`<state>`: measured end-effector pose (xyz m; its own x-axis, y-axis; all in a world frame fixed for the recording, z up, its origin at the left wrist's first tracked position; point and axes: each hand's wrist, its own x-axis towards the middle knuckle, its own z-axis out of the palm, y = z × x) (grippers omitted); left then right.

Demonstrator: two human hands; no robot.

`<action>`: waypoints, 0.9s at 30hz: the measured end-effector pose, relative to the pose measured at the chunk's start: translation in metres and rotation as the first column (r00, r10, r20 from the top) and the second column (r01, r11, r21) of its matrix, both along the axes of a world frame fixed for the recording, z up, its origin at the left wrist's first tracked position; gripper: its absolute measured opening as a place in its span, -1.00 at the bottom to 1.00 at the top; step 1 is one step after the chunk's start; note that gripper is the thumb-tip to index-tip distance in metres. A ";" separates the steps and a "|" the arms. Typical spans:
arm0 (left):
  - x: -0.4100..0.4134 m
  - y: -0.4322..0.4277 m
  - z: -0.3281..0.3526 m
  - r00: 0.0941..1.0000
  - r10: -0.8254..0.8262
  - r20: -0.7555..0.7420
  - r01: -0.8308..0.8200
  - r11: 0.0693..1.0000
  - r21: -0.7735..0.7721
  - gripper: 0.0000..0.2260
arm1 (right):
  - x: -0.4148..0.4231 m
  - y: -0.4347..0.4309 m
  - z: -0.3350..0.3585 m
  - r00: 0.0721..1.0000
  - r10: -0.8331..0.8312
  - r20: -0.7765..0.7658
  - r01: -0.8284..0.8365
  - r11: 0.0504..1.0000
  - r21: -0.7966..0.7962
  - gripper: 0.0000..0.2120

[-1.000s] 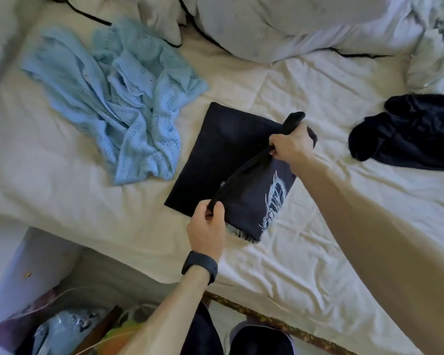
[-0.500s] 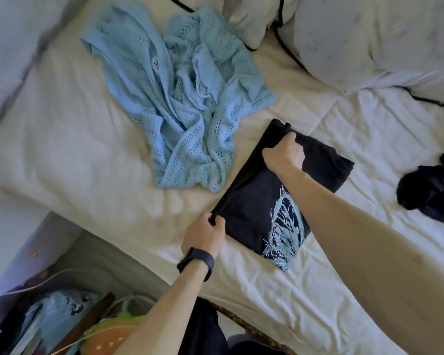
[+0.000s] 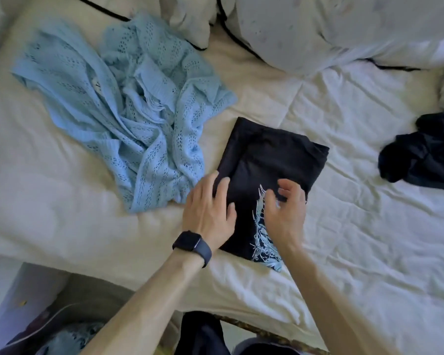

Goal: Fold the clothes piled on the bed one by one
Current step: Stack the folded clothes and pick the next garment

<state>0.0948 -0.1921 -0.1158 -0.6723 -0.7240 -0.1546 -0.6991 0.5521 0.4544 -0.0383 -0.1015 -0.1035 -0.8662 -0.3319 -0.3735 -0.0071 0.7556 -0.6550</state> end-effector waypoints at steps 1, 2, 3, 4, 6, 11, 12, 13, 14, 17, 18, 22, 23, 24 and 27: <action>-0.017 -0.002 -0.005 0.994 -0.112 0.008 0.112 0.993 -0.027 -0.48 | 0.004 0.022 -0.004 0.999 0.011 -0.050 -0.007 0.998 0.064 -0.72; -0.034 -0.001 -0.010 0.970 -0.242 0.038 0.244 0.968 -0.057 -0.44 | 0.009 0.042 -0.008 0.995 0.043 -0.091 -0.032 0.991 0.127 -0.66; -0.050 0.001 -0.018 0.919 -0.386 0.082 0.392 0.916 -0.088 -0.41 | 0.013 0.057 -0.012 0.987 0.103 -0.120 -0.078 0.977 0.197 -0.57; -0.066 0.003 -0.026 0.838 -0.530 0.127 0.543 0.833 -0.104 -0.40 | 0.018 0.070 -0.017 0.973 0.186 -0.136 -0.144 0.952 0.271 -0.48; -0.093 0.001 -0.046 0.655 -0.730 0.195 0.754 0.649 -0.100 -0.44 | 0.025 0.087 -0.027 0.931 0.340 -0.131 -0.271 0.886 0.377 -0.39; -0.136 -0.062 -0.079 0.774 -0.532 0.344 0.600 0.790 -0.128 -0.48 | 0.045 0.111 -0.040 0.917 0.385 -0.105 -0.311 0.854 0.417 -0.37; -0.140 -0.069 -0.078 0.801 -0.484 0.352 0.561 0.812 -0.162 -0.47 | 0.049 0.116 -0.040 0.916 0.383 -0.115 -0.309 0.860 0.406 -0.37; -0.143 -0.071 -0.074 0.814 -0.465 0.347 0.549 0.812 -0.198 -0.46 | 0.051 0.120 -0.040 0.922 0.372 -0.109 -0.305 0.870 0.387 -0.37; -0.150 -0.069 -0.068 0.816 -0.481 0.320 0.557 0.802 -0.217 -0.43 | 0.052 0.124 -0.039 0.939 0.333 -0.082 -0.285 0.891 0.352 -0.37; -0.188 -0.045 -0.042 0.773 -0.600 0.206 0.625 0.775 -0.089 -0.34 | 0.047 0.127 -0.036 0.996 0.023 0.090 -0.035 0.990 0.139 -0.40; -0.205 -0.036 -0.036 0.773 -0.604 0.196 0.617 0.787 -0.010 -0.31 | 0.044 0.126 -0.035 0.982 -0.100 0.157 0.088 0.993 0.081 -0.46; -0.267 -0.026 -0.030 0.774 -0.555 0.305 0.510 0.832 0.219 -0.43 | 0.029 0.134 -0.039 0.891 -0.261 0.371 0.252 0.965 0.074 -0.76; -0.275 -0.030 -0.030 0.789 -0.541 0.291 0.482 0.839 0.254 -0.55 | 0.029 0.139 -0.040 0.890 -0.247 0.383 0.232 0.969 0.086 -0.78; -0.282 -0.036 -0.031 0.810 -0.524 0.262 0.458 0.845 0.275 -0.66 | 0.031 0.142 -0.041 0.893 -0.233 0.384 0.215 0.972 0.091 -0.79; -0.287 -0.042 -0.034 0.813 -0.527 0.248 0.520 0.849 0.099 -0.74 | 0.040 0.145 -0.040 0.893 -0.254 0.372 0.256 0.966 0.044 -0.74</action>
<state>-0.1917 -0.2346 -0.1495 -0.8823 -0.2679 -0.3871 -0.4008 0.8587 0.3193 0.0020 0.0434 -0.1434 -0.7202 -0.1212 -0.6831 0.4298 0.6950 -0.5764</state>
